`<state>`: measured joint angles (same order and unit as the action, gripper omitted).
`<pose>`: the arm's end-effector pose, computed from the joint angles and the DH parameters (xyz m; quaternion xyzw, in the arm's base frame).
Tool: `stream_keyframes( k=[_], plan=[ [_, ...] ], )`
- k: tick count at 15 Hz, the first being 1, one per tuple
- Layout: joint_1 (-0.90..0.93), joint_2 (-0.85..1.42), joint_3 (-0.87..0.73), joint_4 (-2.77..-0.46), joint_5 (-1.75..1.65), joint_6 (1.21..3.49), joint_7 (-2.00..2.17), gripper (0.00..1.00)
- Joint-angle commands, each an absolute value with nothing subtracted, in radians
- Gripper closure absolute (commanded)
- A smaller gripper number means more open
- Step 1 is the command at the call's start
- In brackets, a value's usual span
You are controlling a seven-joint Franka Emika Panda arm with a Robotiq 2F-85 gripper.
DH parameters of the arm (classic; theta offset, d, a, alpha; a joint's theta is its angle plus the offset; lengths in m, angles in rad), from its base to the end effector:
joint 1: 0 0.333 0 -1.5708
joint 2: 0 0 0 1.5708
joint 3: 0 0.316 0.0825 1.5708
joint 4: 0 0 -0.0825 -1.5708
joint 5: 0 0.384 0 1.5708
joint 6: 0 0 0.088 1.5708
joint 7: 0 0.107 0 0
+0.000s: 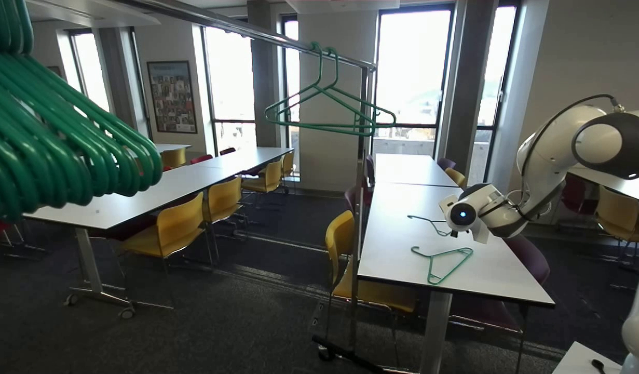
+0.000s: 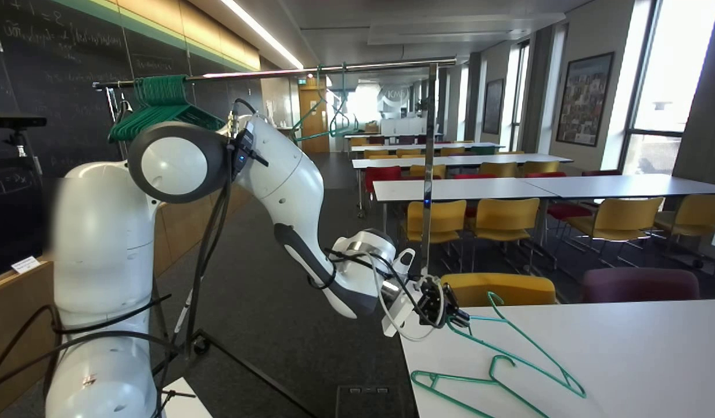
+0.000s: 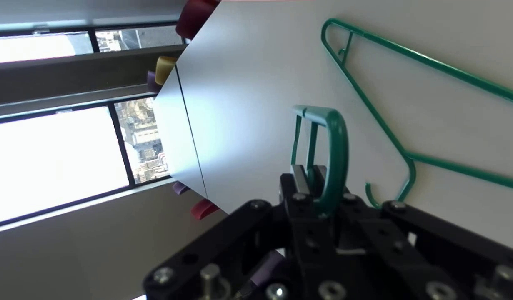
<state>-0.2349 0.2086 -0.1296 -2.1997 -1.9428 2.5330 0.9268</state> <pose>0.5214 -0.1875 0.2904 0.8330 0.1831 0.1713 0.4932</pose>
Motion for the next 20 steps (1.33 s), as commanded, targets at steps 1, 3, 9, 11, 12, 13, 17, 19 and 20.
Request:
stream_keyframes(
  k=[1, 3, 9, 11, 12, 13, 17, 19, 20],
  plan=[
    [-0.234, 0.212, -0.126, -2.2, -1.917, 2.534, 0.922, 0.91],
    [-0.233, 0.217, -0.123, -2.199, -1.904, 2.535, 0.922, 0.91],
    [-0.208, 0.192, -0.115, -2.219, -1.966, 2.454, 0.946, 0.98],
    [-0.198, 0.215, -0.11, -2.216, -1.984, 2.42, 0.954, 0.98],
    [-0.194, 0.226, -0.109, -2.216, -1.991, 2.405, 0.951, 0.98],
    [-0.192, 0.244, -0.108, -2.213, -1.996, 2.392, 0.952, 0.98],
    [-0.194, 0.318, -0.107, -2.2, -2.007, 2.344, 0.95, 0.98],
    [-0.204, 0.363, -0.107, -2.189, -1.995, 2.334, 0.941, 0.98],
    [-0.209, 0.385, -0.106, -2.18, -1.994, 2.33, 0.942, 0.98]
  ],
)
